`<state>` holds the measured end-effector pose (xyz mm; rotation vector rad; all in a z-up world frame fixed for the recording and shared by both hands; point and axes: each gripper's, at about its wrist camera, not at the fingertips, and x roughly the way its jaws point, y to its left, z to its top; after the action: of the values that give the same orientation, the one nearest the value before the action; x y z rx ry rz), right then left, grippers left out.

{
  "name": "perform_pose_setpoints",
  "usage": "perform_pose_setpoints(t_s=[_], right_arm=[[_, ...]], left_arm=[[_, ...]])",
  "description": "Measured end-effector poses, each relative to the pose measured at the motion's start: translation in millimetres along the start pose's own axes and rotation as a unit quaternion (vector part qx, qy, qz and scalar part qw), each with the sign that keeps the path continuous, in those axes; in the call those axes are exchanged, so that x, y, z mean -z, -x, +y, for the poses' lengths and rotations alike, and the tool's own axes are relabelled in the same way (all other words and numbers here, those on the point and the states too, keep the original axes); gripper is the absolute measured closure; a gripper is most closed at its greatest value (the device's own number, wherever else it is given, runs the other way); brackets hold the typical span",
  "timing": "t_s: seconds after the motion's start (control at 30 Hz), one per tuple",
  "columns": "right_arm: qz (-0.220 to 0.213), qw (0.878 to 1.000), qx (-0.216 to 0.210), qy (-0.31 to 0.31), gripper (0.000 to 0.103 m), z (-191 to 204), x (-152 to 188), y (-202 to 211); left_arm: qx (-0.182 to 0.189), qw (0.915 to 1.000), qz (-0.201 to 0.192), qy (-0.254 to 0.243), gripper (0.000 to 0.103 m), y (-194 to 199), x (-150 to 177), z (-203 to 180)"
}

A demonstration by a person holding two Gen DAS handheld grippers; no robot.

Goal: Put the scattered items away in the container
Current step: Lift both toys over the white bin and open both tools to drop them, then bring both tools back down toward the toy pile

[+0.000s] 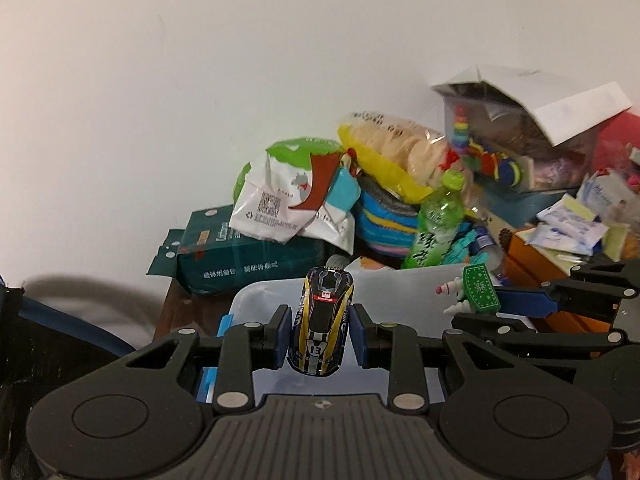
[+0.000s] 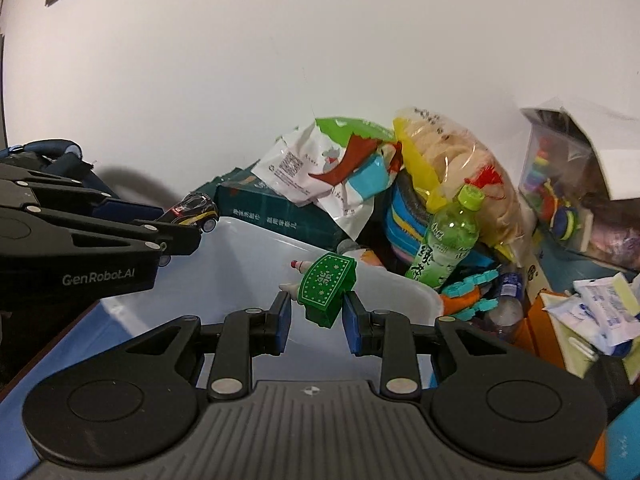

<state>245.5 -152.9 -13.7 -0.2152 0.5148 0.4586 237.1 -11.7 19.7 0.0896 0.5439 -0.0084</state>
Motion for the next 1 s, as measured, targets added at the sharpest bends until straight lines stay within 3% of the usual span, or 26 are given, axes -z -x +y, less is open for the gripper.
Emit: perform_pose_setpoints(t_s=[0.4,0.53,0.8,1.0], right_arm=[[0.072,0.997,-0.008,-0.030,0.069,-10.2,7.2,-61.9],[0.074,0.997,-0.003,-0.025,0.052,-10.0,10.3,-63.4],[0.063,0.998,-0.001,-0.014,0.051,-2.4,5.7,-47.2],[0.038,0.999,-0.006,-0.004,0.044,10.3,5.0,-3.7]], left_arm=[[0.016,0.9973,0.070,0.009,0.067,-68.1,16.1,7.7],[0.017,0.9967,0.078,0.011,0.065,-70.2,20.0,9.7],[0.025,0.9977,0.057,0.026,0.062,-40.0,14.9,15.3],[0.031,0.9981,0.043,0.029,0.057,6.7,26.2,14.4]])
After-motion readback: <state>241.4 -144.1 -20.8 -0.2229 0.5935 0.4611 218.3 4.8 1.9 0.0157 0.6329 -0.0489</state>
